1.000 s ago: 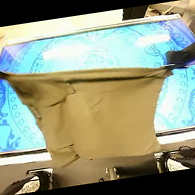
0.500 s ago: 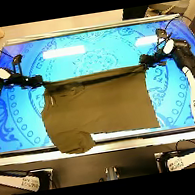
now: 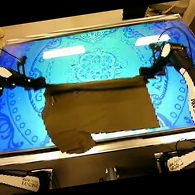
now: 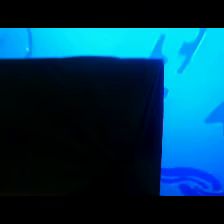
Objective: Fold the shirts.
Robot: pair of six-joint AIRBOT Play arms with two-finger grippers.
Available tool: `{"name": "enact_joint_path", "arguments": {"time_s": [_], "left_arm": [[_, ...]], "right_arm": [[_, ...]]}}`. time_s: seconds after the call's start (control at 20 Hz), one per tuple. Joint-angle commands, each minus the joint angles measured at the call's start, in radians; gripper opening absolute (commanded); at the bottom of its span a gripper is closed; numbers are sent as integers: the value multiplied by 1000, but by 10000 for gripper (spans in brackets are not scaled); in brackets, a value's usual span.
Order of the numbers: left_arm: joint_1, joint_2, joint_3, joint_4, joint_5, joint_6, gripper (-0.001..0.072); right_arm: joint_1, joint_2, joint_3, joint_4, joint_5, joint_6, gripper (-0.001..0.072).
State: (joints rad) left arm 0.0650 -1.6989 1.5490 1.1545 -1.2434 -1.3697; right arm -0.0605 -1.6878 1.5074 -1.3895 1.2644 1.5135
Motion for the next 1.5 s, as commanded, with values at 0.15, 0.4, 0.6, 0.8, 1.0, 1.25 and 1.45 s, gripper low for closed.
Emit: {"name": "enact_joint_path", "arguments": {"time_s": [0.15, 0.4, 0.6, 0.8, 1.0, 1.25, 1.45], "left_arm": [[-61, 20, -192, 156, -192, -125, 27], [-16, 90, -138, 114, -283, -122, 599], [69, 320, -347, 114, -241, -119, 596], [79, 581, -865, 70, -107, -117, 595], [77, 693, -1101, -39, -16, -92, 594], [6, 676, -1146, -135, 97, -99, 533], [-72, 631, -1146, -135, 119, -124, 338]], "right_arm": [[1, 7, -135, -10, 145, 10, 24], [-17, 61, -26, -7, 241, 19, 513], [-177, 164, -80, 48, 412, 40, 489], [-203, 316, -366, 54, 289, 19, 489], [-203, 327, -455, 58, 269, 7, 489], [-203, 327, -457, 58, 264, 7, 491], [-203, 327, -515, 40, 273, 2, 562]]}}
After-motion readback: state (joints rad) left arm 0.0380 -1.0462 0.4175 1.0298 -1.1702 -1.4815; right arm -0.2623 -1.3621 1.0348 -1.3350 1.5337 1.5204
